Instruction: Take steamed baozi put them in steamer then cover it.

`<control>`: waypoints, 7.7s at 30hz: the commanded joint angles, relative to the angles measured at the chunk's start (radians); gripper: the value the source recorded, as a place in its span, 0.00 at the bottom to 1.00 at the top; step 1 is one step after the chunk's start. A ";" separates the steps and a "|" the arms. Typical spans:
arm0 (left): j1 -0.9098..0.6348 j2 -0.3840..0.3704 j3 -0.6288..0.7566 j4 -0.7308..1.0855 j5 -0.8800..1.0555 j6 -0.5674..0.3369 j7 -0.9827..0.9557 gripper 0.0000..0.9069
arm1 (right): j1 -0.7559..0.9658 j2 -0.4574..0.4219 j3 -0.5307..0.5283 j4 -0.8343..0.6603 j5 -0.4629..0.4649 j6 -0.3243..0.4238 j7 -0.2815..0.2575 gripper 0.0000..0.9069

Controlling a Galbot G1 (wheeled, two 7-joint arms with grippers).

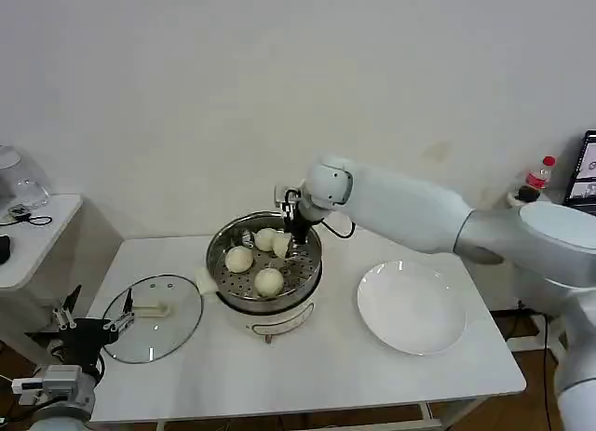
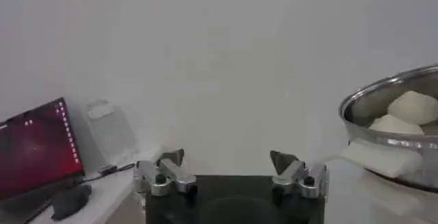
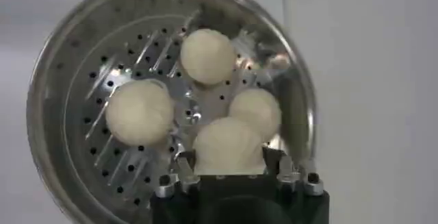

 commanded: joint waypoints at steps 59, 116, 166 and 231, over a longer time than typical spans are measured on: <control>-0.022 0.014 0.043 0.102 0.134 -0.074 0.007 1.00 | -1.562 -0.448 1.597 0.824 -0.300 0.501 0.806 1.00; -0.424 0.208 0.330 0.776 1.112 -0.205 -0.025 1.00 | -2.093 0.080 2.150 0.922 -0.232 0.669 0.681 1.00; -0.372 0.154 0.194 0.553 1.149 -0.126 -0.149 0.00 | -2.092 0.103 2.120 0.953 -0.250 0.681 0.678 1.00; -0.637 -0.319 0.645 0.411 1.652 0.218 0.293 0.00 | -2.008 0.180 1.970 0.906 -0.379 0.666 0.671 1.00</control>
